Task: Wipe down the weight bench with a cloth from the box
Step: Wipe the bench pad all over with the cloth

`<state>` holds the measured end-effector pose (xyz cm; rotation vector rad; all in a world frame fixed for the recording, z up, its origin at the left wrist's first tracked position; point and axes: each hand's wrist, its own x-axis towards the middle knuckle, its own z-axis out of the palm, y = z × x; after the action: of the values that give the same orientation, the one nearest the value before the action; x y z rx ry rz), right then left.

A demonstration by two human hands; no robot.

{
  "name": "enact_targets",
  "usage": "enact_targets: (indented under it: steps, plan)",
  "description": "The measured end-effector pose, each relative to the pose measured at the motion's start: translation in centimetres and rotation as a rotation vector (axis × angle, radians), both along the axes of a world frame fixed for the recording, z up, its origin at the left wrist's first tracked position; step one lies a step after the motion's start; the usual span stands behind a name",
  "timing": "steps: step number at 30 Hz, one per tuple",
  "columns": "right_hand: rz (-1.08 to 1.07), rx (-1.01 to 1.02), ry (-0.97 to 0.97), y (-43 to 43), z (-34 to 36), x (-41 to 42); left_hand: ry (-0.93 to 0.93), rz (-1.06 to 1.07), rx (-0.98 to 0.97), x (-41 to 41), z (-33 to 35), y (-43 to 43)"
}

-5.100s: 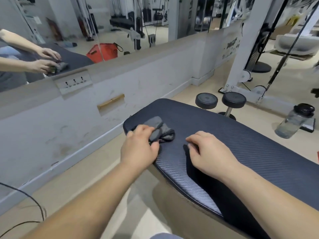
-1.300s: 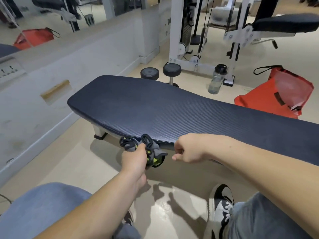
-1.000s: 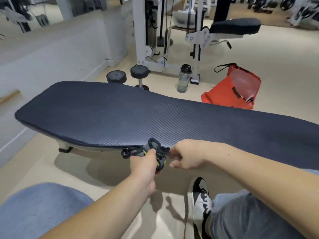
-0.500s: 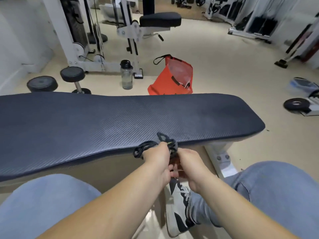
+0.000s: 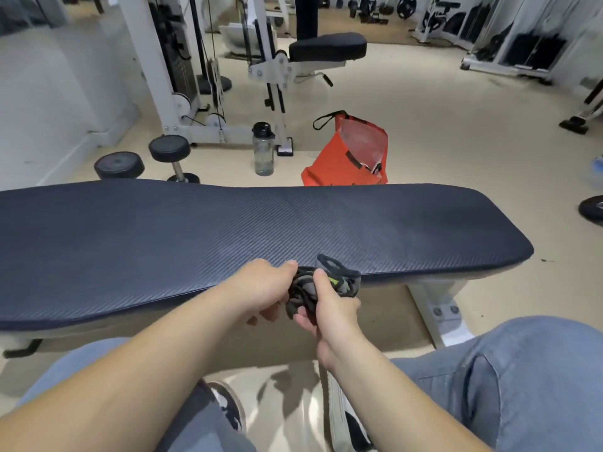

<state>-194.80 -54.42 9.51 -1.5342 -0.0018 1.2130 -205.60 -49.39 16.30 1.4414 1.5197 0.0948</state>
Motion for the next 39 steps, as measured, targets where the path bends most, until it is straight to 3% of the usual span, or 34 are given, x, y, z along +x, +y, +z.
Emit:
enact_targets:
  steps: [7, 15, 20, 26, 31, 39]
  plan:
    - [-0.196, 0.006, 0.199, 1.2, 0.5, 4.1, 0.131, -0.148, 0.441, 5.0, 1.2, 2.6]
    - [-0.595, -0.032, -0.060, 0.5, 0.6, 12.3, 0.014, -0.238, 0.538, 10.7, 0.8, 3.0]
    - [-0.558, -0.022, -0.204, 0.7, 0.0, 9.4, 0.158, -0.440, 0.546, 10.9, -0.6, 3.9]
    - [-0.402, 0.005, -0.173, 0.3, -1.3, 7.3, 0.048, -0.466, 0.631, 11.4, -2.3, 4.4]
    - [-0.488, -0.065, -0.015, 0.5, -0.6, 14.1, 0.023, -0.535, 0.727, 13.6, -3.5, 2.8]
    - [-0.645, -0.071, -0.018, -0.7, -0.8, 24.3, 0.092, -0.849, 0.855, 21.8, -3.1, 1.6]
